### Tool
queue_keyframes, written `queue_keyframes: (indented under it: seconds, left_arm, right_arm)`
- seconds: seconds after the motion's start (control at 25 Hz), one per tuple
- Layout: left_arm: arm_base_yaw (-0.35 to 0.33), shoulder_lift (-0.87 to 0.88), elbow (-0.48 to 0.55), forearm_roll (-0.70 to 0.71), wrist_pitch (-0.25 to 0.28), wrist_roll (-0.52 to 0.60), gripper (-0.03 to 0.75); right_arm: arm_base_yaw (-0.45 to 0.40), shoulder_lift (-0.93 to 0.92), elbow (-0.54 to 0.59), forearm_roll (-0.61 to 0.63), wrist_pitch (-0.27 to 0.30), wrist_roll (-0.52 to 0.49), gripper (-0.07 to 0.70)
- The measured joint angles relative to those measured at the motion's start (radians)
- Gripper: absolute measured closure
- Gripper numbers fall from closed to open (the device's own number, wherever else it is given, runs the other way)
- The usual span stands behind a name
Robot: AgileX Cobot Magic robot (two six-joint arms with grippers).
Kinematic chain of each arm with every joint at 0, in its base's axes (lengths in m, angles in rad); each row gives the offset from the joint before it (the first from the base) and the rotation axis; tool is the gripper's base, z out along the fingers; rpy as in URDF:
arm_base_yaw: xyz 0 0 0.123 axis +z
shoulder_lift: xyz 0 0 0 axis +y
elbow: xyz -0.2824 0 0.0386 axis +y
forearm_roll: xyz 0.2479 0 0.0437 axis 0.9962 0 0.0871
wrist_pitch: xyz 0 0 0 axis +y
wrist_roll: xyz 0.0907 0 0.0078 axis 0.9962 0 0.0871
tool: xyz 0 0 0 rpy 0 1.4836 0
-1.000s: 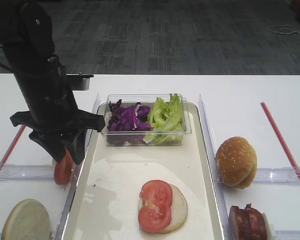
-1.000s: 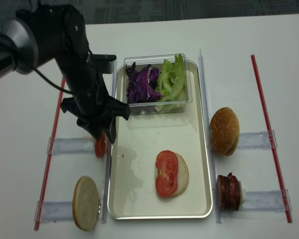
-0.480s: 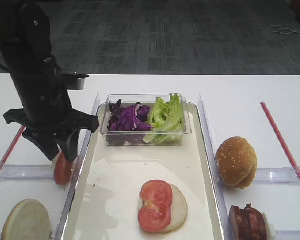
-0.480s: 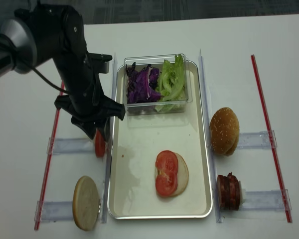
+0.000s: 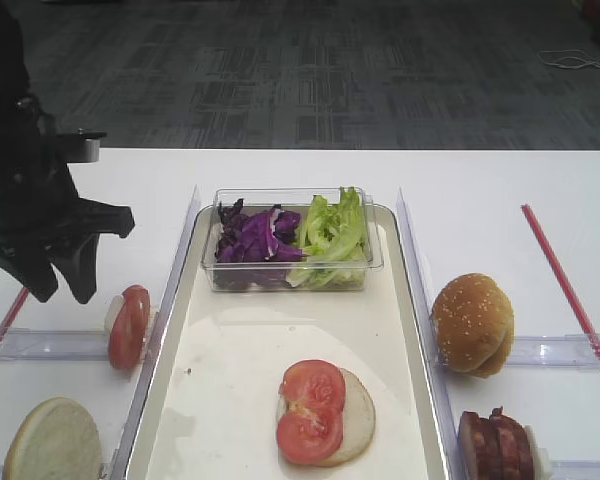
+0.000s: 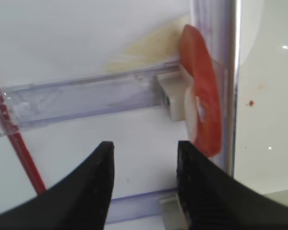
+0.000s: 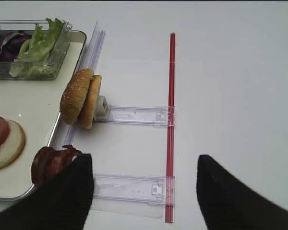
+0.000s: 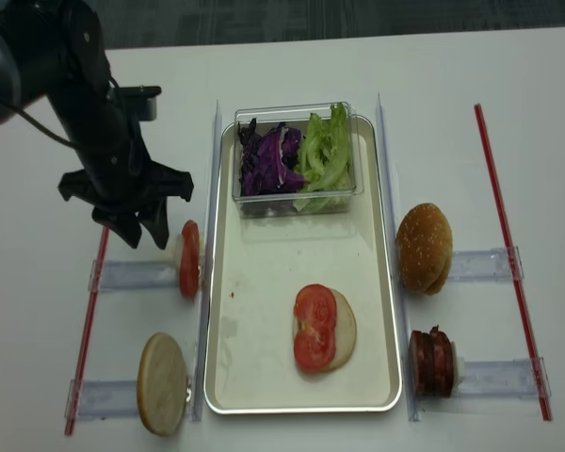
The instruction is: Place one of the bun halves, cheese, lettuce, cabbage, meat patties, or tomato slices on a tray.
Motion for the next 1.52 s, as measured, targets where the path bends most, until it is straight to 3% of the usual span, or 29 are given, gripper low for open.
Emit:
queue_keyframes:
  seconds: [0.72,1.24,1.52]
  left_arm:
    - [0.171,0.0,0.0,0.123,0.0,0.014,0.379]
    - [0.178,-0.036,0.0,0.122,0.002,0.035,0.377]
    - [0.178,-0.123,0.025,0.118,0.004,0.035,0.325]
  right_arm:
    - [0.0,0.0,0.0,0.0,0.0,0.0,0.163]
    - [0.0,0.0,0.0,0.0,0.0,0.0,0.163]
    - [0.0,0.0,0.0,0.0,0.0,0.0,0.163]
